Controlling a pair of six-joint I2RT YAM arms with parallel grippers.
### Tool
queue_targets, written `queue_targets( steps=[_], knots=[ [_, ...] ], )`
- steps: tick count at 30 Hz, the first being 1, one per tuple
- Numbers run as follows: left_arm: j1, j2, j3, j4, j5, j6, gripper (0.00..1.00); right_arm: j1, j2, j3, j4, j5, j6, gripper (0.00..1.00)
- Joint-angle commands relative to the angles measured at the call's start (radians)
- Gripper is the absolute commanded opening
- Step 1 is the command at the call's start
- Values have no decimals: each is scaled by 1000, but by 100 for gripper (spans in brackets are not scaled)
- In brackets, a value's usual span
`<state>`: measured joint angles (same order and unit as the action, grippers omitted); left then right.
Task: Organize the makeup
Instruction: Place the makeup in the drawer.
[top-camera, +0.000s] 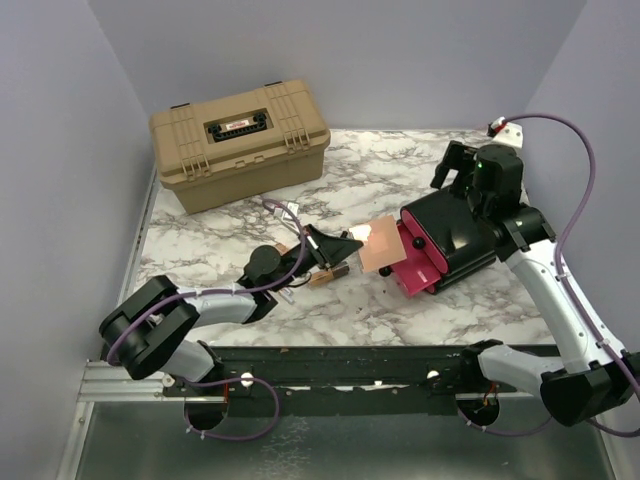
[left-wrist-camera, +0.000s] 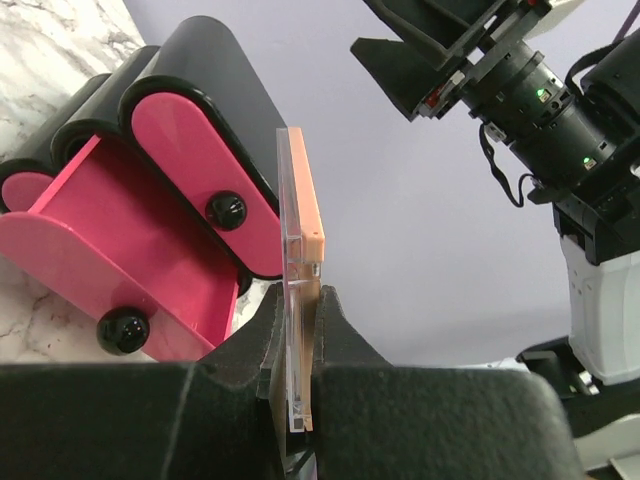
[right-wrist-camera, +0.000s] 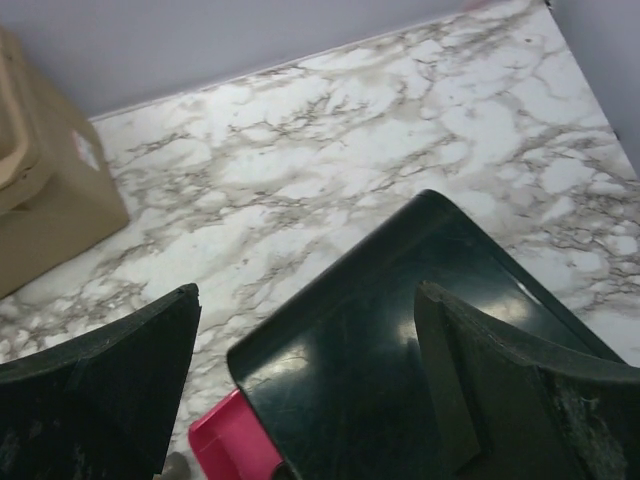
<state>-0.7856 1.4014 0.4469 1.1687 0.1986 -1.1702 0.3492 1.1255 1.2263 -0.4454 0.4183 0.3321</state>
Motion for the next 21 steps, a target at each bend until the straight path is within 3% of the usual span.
queue_targets(
  steps=[1, 5, 11, 21],
  knots=[
    [-39, 45, 27, 32, -131, -54, 0, -88, 0, -24, -7, -57, -34, 94],
    [-73, 87, 47, 33, -190, -98, 0, -182, 37, -27, -1, -92, -57, 94],
    [-127, 165, 99, 39, -257, -141, 0, -374, 103, -56, 9, -307, -14, 95],
    [-180, 209, 80, 44, -402, -248, 0, -409, 121, -105, 56, -271, -2, 95]
  ],
)
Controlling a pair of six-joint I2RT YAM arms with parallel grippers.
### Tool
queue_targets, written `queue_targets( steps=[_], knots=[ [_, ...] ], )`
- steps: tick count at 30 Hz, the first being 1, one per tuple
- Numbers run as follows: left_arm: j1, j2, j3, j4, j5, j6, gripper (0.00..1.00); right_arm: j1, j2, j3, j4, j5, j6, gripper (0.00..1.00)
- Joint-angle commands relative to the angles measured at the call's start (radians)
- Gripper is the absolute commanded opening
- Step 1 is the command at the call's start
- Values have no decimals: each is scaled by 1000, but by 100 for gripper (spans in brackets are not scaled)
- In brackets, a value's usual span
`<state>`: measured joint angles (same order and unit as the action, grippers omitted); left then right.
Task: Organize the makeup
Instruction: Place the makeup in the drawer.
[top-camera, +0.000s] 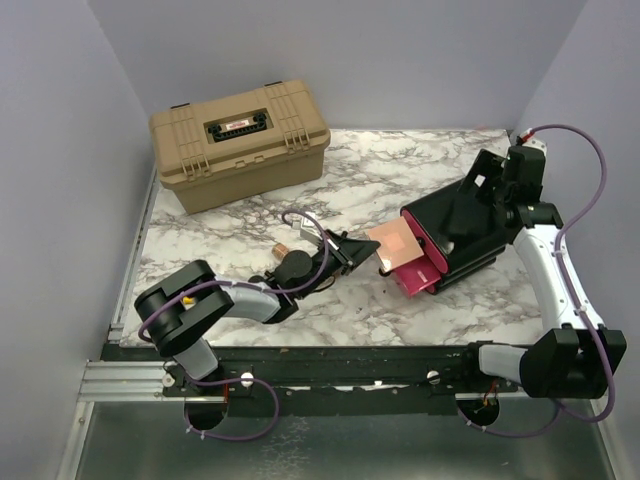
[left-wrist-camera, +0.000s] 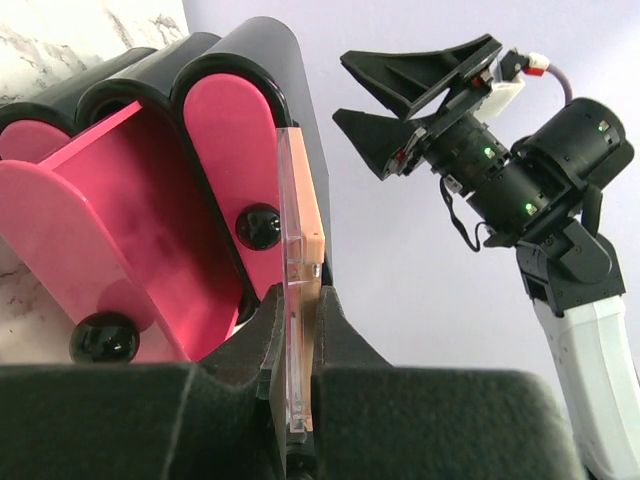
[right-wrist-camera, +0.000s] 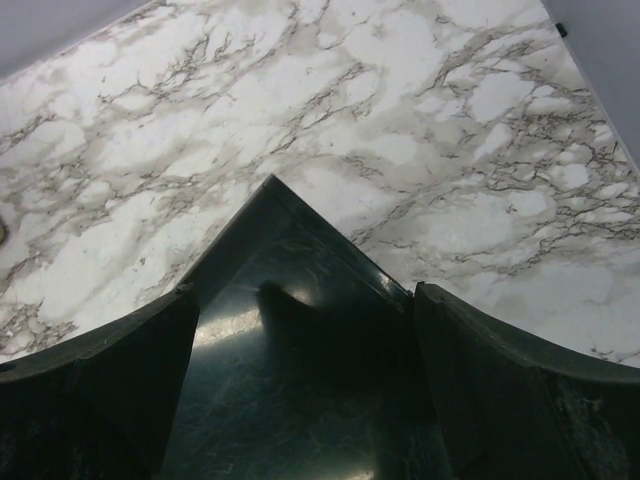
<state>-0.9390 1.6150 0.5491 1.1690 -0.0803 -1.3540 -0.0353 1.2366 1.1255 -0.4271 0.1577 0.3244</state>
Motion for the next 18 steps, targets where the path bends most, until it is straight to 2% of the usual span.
queue_targets(
  steps=[1, 8, 18],
  knots=[
    [-34, -8, -31, 43, -145, -72, 0, -30, 11, -7, 40, -4, 6, 95],
    [-77, -12, -18, 10, -209, -106, 0, -45, 22, -22, 56, 1, 8, 95],
    [-114, -30, 51, -214, -313, -79, 0, -56, 36, -33, 61, -10, 14, 95]
  ],
)
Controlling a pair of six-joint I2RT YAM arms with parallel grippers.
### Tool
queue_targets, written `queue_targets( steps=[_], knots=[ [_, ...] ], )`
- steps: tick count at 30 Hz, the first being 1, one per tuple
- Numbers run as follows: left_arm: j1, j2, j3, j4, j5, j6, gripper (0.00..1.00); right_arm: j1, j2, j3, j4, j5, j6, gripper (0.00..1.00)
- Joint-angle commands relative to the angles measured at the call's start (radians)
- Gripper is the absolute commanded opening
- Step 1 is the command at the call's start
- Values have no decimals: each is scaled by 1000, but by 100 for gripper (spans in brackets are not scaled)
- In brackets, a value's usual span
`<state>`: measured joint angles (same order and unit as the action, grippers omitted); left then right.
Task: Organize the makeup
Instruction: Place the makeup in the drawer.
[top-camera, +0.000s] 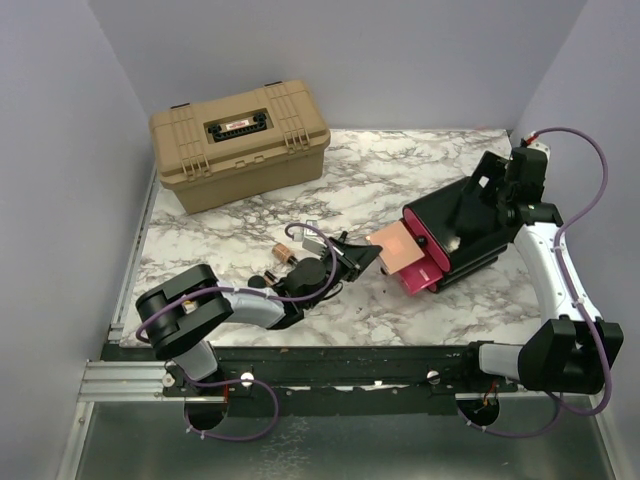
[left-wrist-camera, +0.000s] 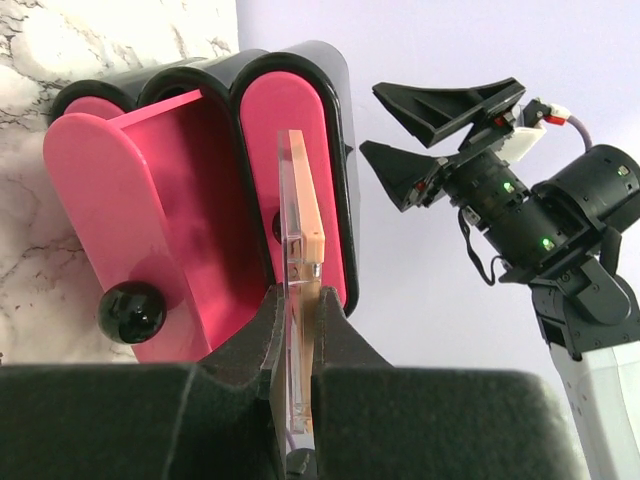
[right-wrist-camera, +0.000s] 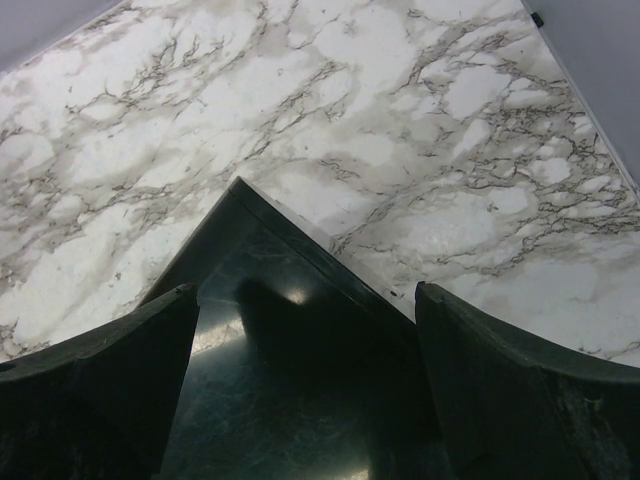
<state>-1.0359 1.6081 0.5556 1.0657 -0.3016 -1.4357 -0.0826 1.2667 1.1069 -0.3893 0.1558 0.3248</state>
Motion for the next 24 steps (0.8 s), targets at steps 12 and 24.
queue_targets(
  steps=[12, 24],
  knots=[
    [-21, -28, 76, -143, -111, 18, 0, -20, 28, -17, 25, -46, 2, 95],
    [-21, 100, 163, -142, -75, -3, 0, -36, 130, 50, -36, -228, -71, 98]
  ],
)
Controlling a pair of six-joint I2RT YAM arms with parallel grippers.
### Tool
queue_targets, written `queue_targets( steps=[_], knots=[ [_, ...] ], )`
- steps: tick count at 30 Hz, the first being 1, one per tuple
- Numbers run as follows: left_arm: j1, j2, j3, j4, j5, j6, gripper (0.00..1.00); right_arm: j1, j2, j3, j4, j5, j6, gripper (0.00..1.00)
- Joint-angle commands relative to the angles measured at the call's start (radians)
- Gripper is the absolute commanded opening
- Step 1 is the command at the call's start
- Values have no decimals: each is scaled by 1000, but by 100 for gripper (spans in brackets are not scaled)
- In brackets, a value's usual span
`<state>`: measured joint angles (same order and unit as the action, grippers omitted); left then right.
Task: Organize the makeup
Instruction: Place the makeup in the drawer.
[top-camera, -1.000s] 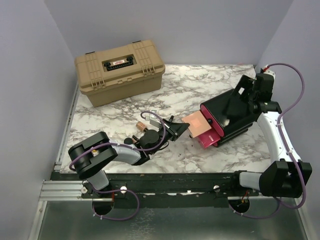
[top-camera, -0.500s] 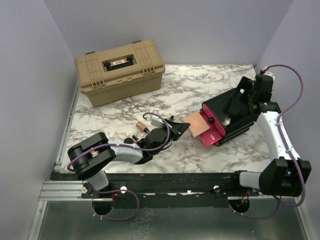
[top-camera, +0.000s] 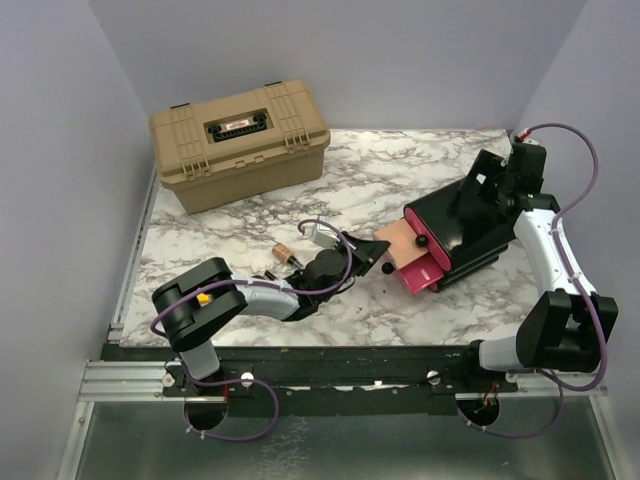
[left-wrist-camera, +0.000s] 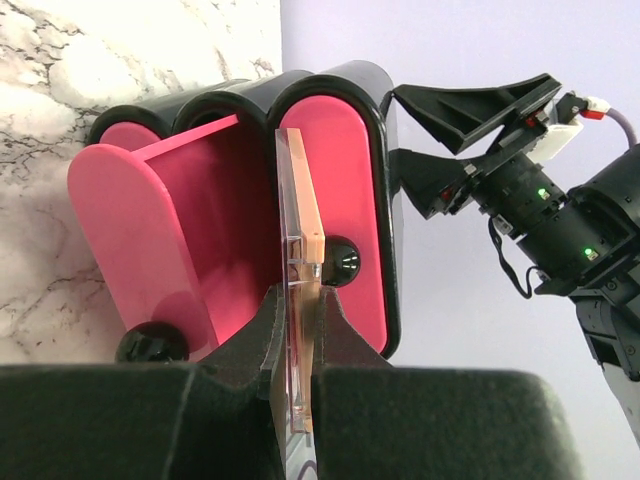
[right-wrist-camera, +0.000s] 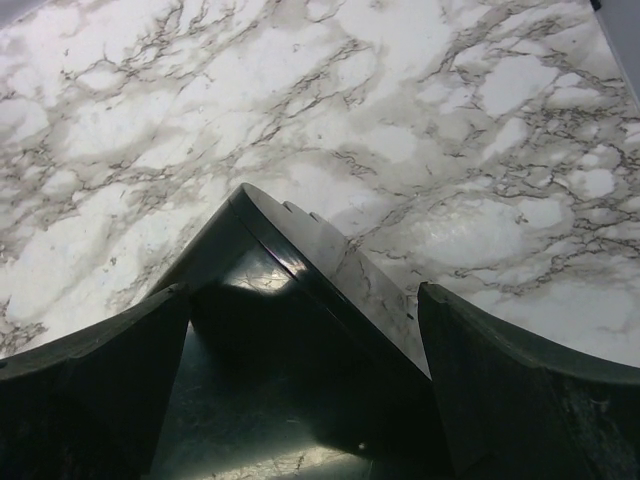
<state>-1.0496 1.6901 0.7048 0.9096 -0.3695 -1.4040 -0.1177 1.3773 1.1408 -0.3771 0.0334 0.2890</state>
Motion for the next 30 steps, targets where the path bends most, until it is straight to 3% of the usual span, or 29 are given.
queue_targets(
  steps=[1, 12, 21, 26, 30],
  knots=[
    [-7, 23, 11, 14, -13, -39, 0, 0, 15, 7, -41, -125, -43, 98],
    [-14, 61, 37, 6, -19, -68, 0, 0, 5, -20, -48, -191, -43, 98],
    [-28, 152, 142, -5, 45, -72, 0, 0, -9, -35, -53, -201, -37, 98],
    [-41, 149, 173, -34, 40, -4, 23, 0, -27, -39, -51, -215, -38, 98],
    [-47, 140, 186, -69, 42, 17, 35, 0, -32, -41, -49, -211, -37, 98]
  ],
)
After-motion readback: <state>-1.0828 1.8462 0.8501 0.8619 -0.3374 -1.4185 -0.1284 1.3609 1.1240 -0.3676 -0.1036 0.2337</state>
